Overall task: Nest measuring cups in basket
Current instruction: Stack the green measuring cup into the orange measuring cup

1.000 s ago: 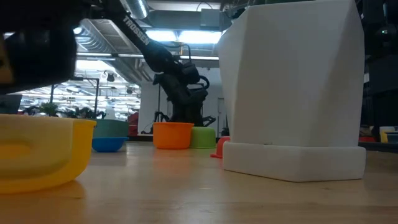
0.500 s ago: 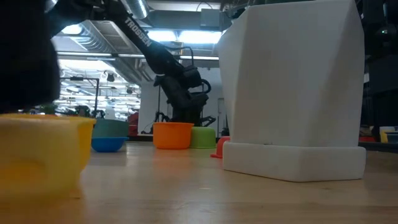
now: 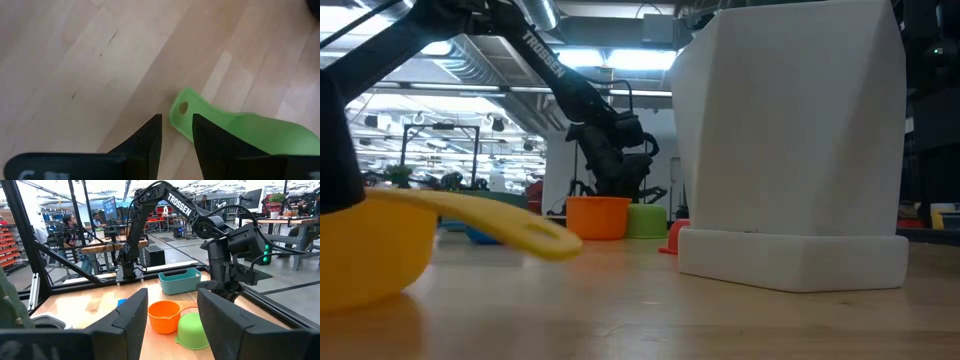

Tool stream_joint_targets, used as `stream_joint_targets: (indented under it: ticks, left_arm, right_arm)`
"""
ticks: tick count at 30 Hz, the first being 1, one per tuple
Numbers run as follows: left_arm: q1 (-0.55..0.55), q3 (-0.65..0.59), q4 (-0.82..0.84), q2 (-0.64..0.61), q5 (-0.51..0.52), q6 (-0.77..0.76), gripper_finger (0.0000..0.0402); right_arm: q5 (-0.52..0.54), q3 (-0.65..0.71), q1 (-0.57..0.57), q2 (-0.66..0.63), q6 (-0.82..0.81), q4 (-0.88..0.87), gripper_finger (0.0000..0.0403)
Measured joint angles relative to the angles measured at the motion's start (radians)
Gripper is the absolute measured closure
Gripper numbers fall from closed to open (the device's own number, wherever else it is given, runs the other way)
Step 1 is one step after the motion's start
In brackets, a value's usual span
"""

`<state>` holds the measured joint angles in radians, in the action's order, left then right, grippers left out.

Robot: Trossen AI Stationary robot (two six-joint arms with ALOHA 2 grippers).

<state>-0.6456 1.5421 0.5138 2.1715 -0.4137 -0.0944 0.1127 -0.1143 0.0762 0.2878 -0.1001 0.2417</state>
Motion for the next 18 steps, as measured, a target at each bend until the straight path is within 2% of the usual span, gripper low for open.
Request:
stream_joint_targets:
  ticks: [18]
  left_arm:
    - [0.011,0.000,-0.002,0.000,-0.015,0.001,0.0308]
  right_arm:
    - [0.000,0.000,0.000,0.000,0.000,0.000,0.0226]
